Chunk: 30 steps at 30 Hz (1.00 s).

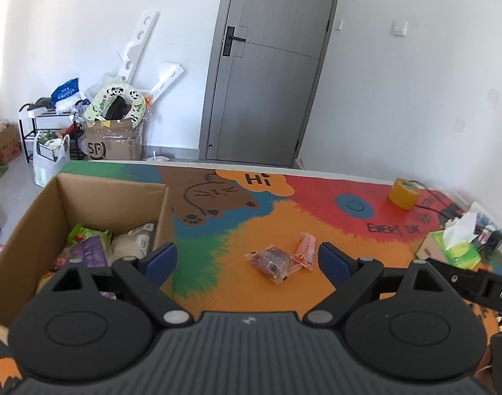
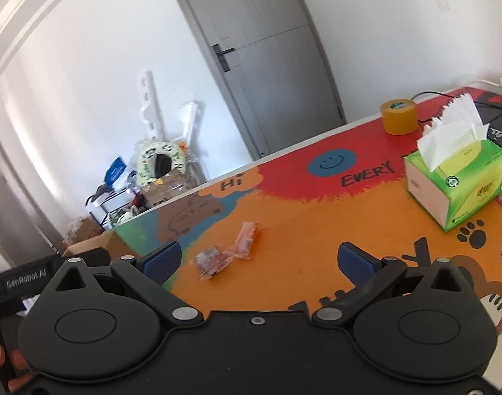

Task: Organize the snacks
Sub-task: 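Move both grippers back over the last two snacks on the mat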

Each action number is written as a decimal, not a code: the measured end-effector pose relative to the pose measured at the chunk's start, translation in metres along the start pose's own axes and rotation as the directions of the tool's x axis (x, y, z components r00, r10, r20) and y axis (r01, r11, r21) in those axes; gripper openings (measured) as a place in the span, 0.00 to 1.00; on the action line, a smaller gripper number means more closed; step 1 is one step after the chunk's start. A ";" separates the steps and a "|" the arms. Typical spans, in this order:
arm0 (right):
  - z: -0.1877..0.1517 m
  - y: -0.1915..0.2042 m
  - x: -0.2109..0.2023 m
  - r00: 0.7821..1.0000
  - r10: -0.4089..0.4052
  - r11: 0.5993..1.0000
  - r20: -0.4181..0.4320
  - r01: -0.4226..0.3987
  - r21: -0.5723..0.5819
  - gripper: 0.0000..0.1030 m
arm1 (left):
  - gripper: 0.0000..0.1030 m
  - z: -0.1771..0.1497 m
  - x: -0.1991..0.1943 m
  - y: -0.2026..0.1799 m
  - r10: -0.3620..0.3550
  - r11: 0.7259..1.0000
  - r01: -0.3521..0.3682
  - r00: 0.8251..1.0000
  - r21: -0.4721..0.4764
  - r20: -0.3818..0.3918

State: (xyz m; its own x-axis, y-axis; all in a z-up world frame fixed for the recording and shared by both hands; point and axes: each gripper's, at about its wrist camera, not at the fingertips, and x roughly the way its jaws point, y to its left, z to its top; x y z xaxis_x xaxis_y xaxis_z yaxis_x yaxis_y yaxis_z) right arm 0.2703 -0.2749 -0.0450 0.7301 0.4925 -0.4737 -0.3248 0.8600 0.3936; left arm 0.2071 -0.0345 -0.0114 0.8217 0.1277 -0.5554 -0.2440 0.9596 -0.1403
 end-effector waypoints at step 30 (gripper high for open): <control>0.007 -0.037 0.064 0.998 -0.002 0.993 -0.058 0.009 0.120 0.97 | 0.80 -0.004 0.112 -0.031 0.063 0.997 -0.068 0.987 -0.025 -0.146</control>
State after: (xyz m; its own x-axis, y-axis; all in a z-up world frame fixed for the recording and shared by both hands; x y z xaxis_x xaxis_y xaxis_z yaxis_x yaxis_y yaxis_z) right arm 0.3335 -0.2758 -0.0845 0.6948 0.4976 -0.5193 -0.2435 0.8422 0.4811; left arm 0.3049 -0.0507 -0.0730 0.7209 0.1503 -0.6766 -0.3117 0.9422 -0.1228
